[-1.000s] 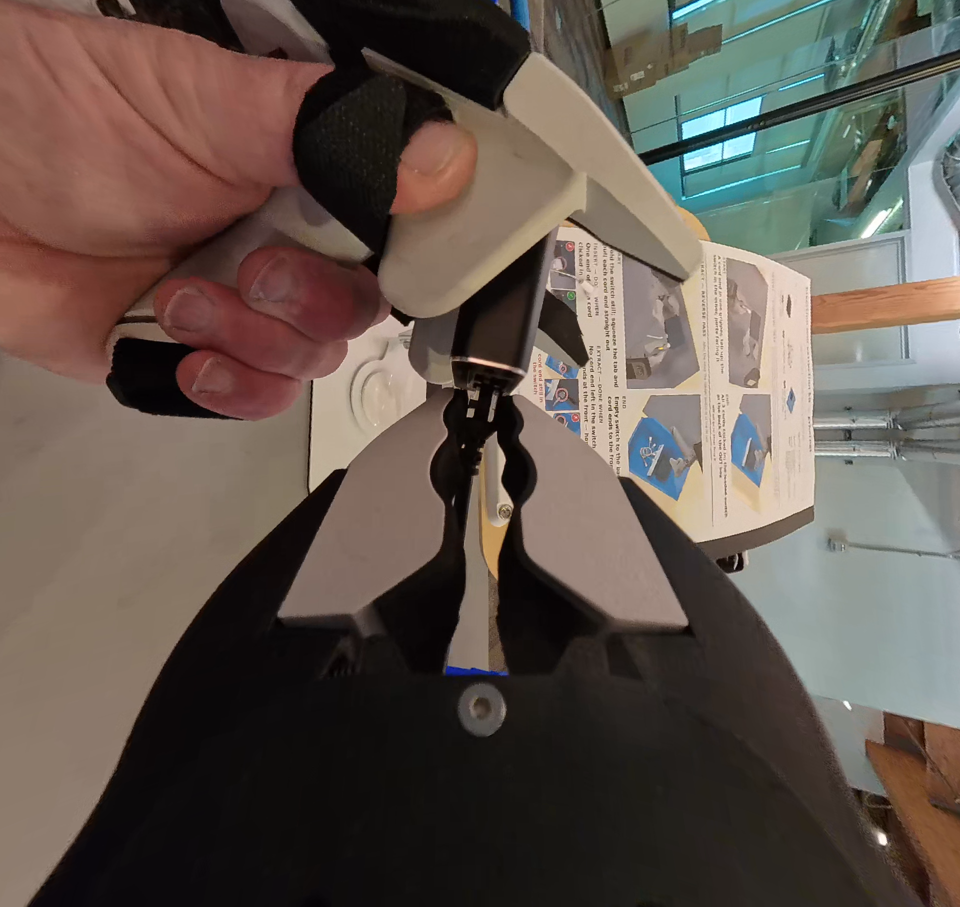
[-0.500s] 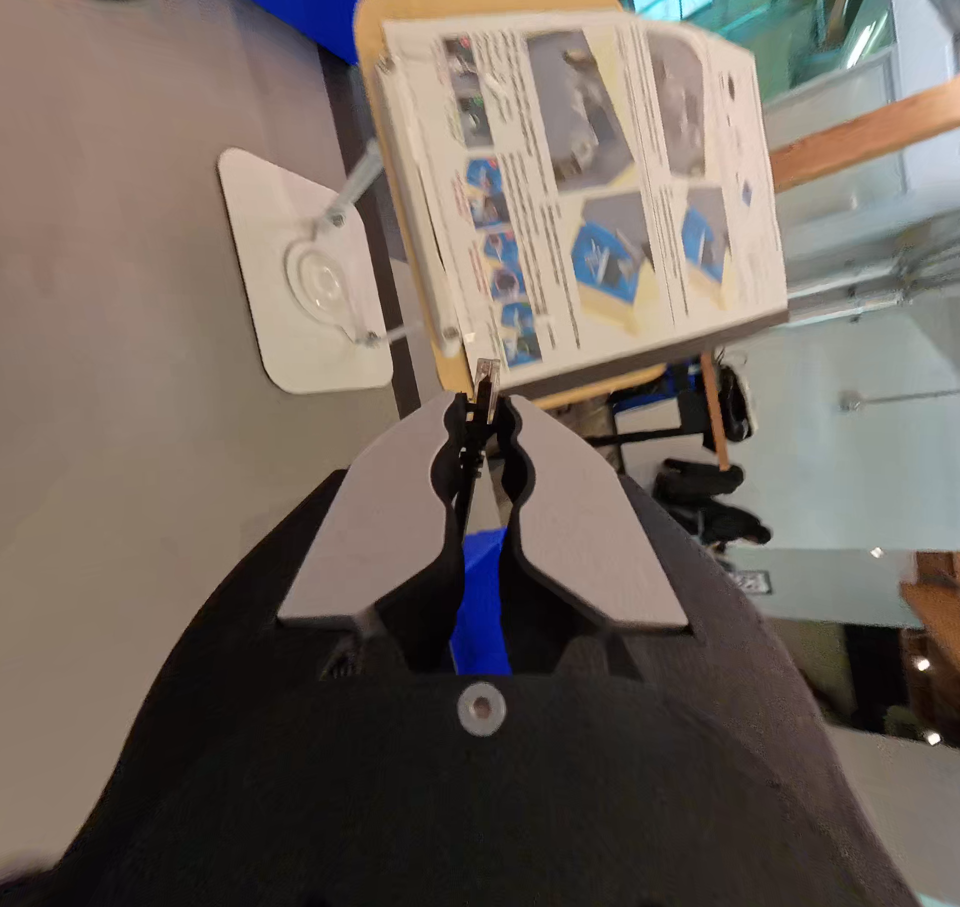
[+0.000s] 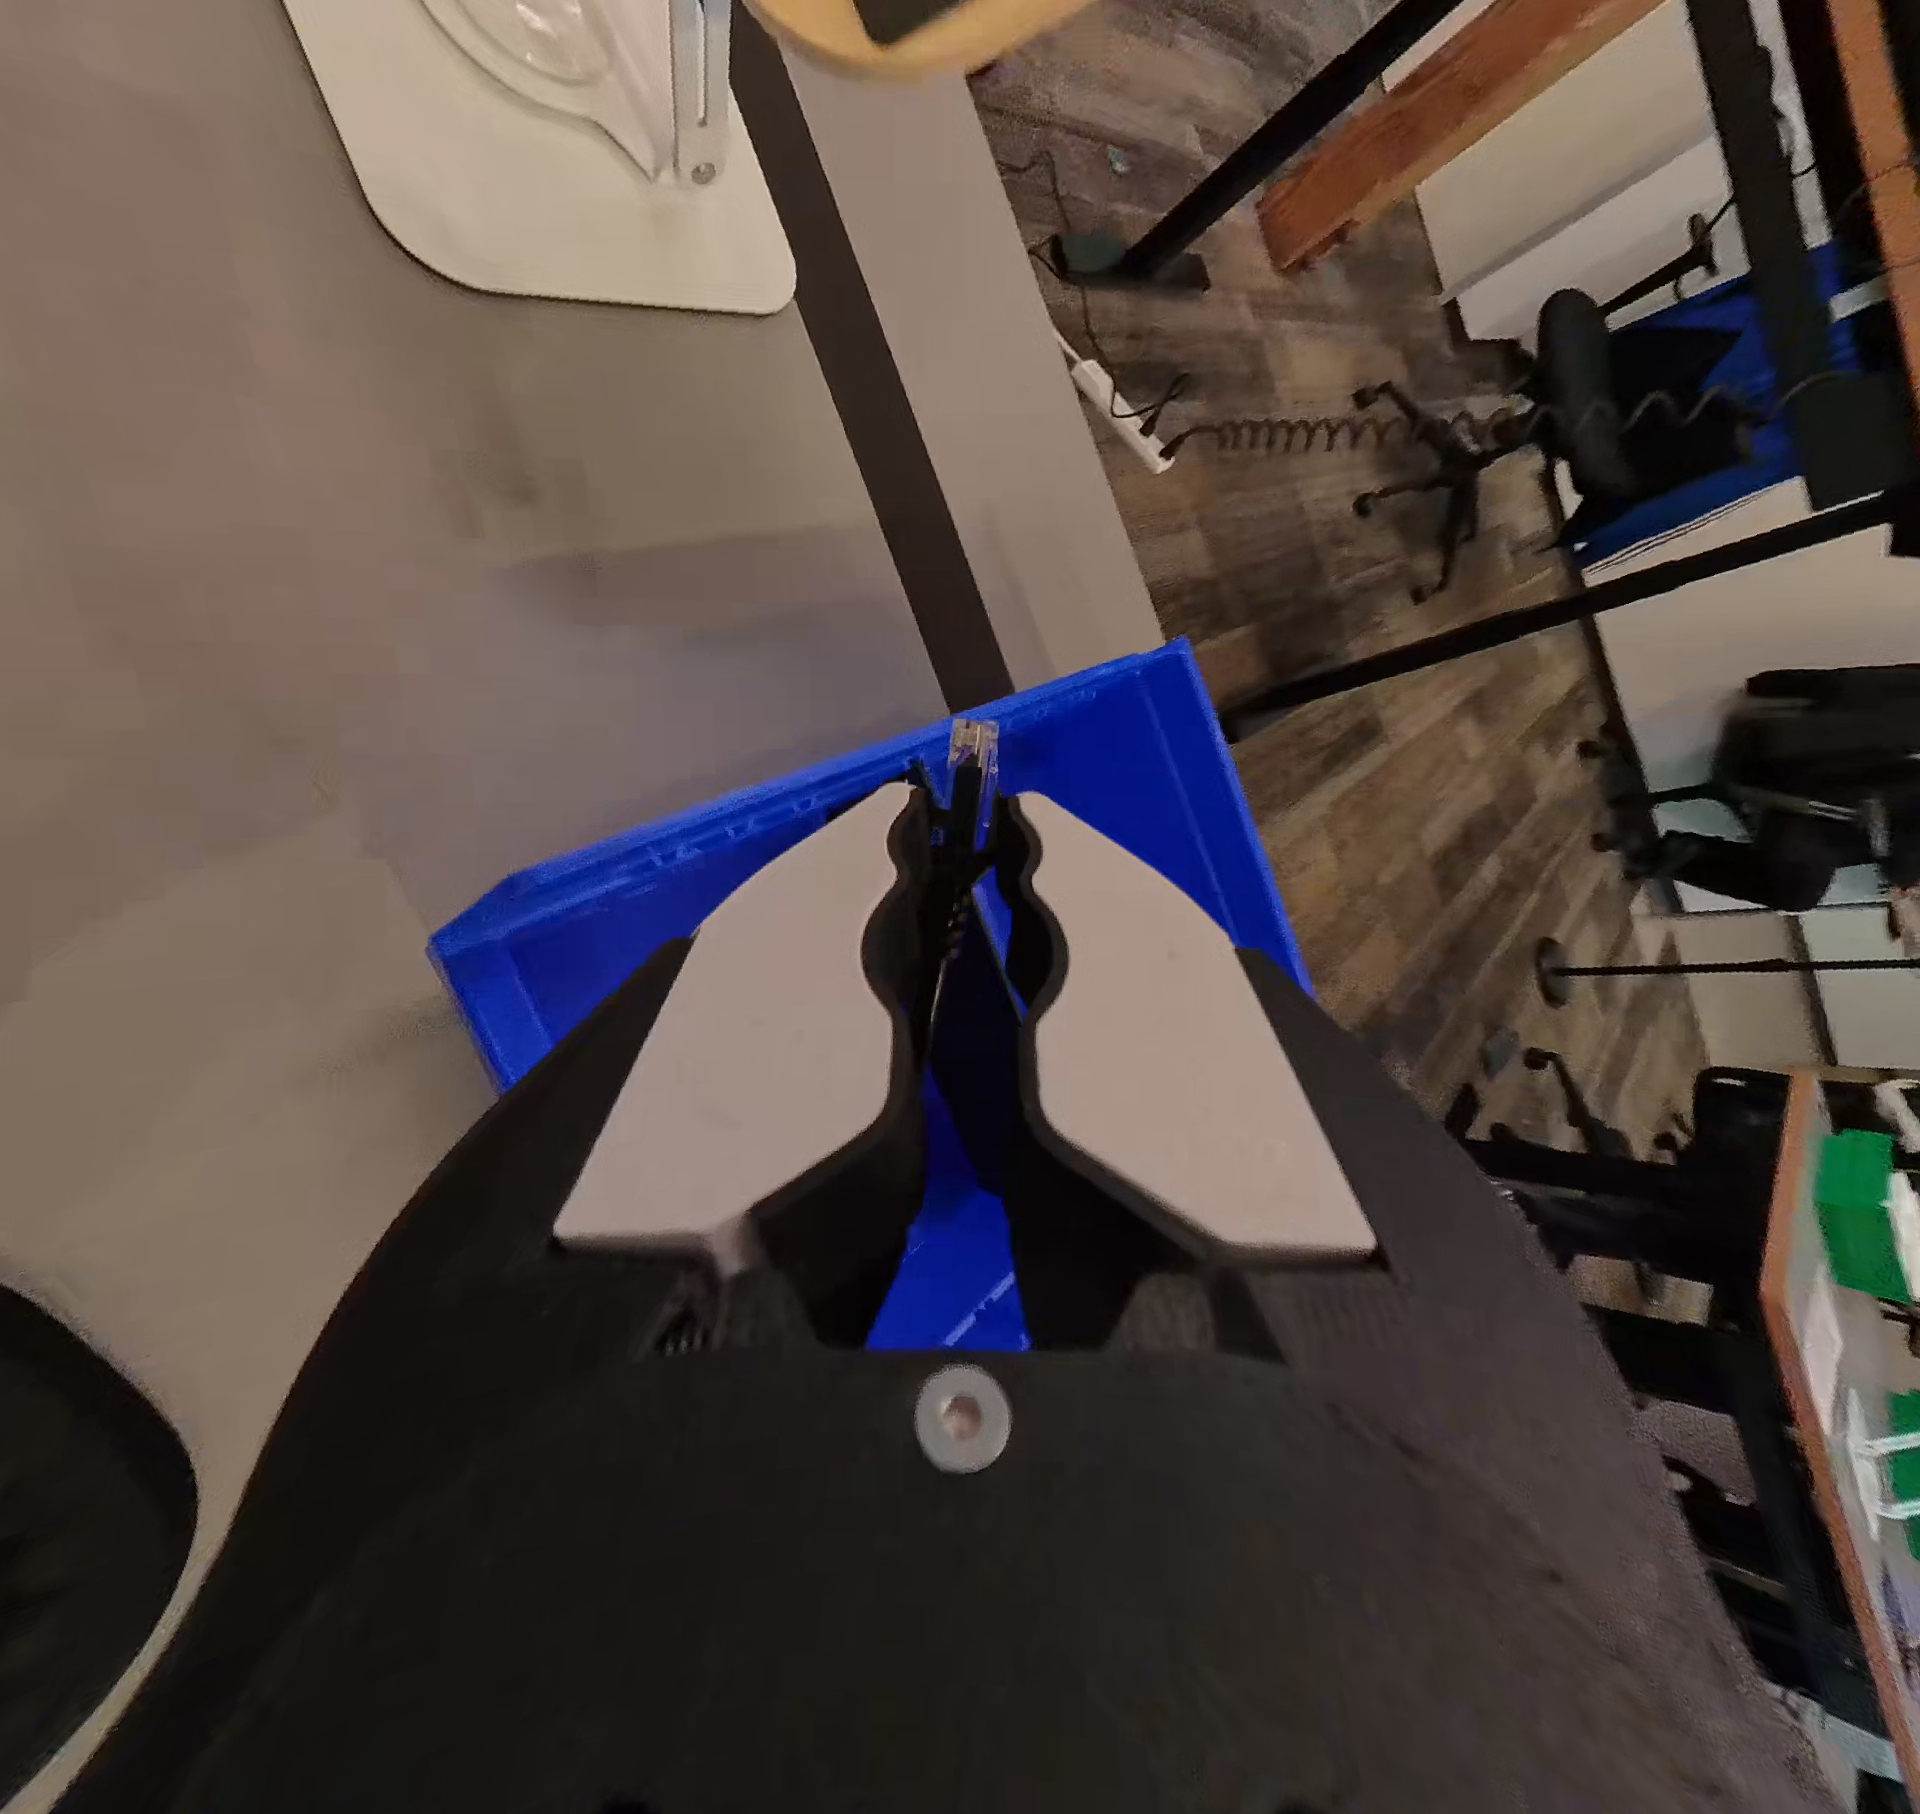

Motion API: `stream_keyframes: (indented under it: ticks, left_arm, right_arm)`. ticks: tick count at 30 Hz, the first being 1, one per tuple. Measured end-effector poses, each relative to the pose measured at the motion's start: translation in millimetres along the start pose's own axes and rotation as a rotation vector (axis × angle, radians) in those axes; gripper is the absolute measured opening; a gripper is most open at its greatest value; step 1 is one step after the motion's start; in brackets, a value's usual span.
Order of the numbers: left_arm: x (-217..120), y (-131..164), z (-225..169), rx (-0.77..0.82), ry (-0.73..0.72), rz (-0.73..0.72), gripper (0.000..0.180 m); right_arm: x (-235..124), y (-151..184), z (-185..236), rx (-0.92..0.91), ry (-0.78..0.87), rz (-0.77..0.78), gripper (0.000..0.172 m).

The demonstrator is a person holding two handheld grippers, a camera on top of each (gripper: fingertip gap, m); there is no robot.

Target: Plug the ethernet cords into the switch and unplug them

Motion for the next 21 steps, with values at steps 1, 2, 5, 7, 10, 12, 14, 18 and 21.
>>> stream_keyframes:
  ticks: [1, 2, 5, 7, 10, 12, 14, 18, 21]
  left_arm:
    - [0.6, 1.4, 0.4, -0.001, 0.003, 0.004, 0.076]
    - [1.1, 2.7, 0.8, -0.003, 0.007, 0.007, 0.076]
    - [3.0, 6.3, 2.1, -0.003, 0.015, 0.023, 0.076]
    - [4.4, 8.6, 2.7, -0.010, 0.030, 0.037, 0.076]
    - [7.5, 14.0, 2.8, -0.026, 0.068, 0.067, 0.076]
    - [10.6, 19.4, 2.0, -0.040, 0.093, 0.090, 0.076]
    - [16.0, 26.9, -0.9, -0.070, 0.153, 0.132, 0.076]
    - [29.5, 45.9, -10.8, -0.128, 0.280, 0.232, 0.076]
    - [38.1, 60.7, -20.2, -0.246, 0.398, 0.261, 0.076]
  right_arm:
    - [6.1, 7.5, -1.6, 0.006, -0.007, 0.010, 0.014]
    - [12.8, 14.8, -2.6, 0.008, -0.017, 0.017, 0.014]
    - [37.8, 41.4, -1.4, 0.019, -0.082, 0.093, 0.018]
    - [46.0, 49.0, -2.2, 0.051, -0.083, 0.096, 0.059]
    - [33.1, 46.2, -8.8, 0.066, -0.032, 0.092, 0.067]
    - [13.3, 26.9, -11.4, 0.041, 0.025, 0.042, 0.066]
    - [-5.5, -1.8, -7.9, -0.010, 0.062, -0.007, 0.062]
    - [-33.2, -74.6, 16.5, -0.149, 0.080, -0.140, 0.057]
    - [-46.1, -126.8, 45.0, -0.259, 0.054, -0.284, 0.053]
Point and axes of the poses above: each gripper's, where its closed fingertips meet, x out along the fingers, y out of its underside, z = x × y across the jaws, the point moved 7 cm from there along -x, back along the fingers, and after that the axes turned 4 degrees about -y, right-handed, at the moved point
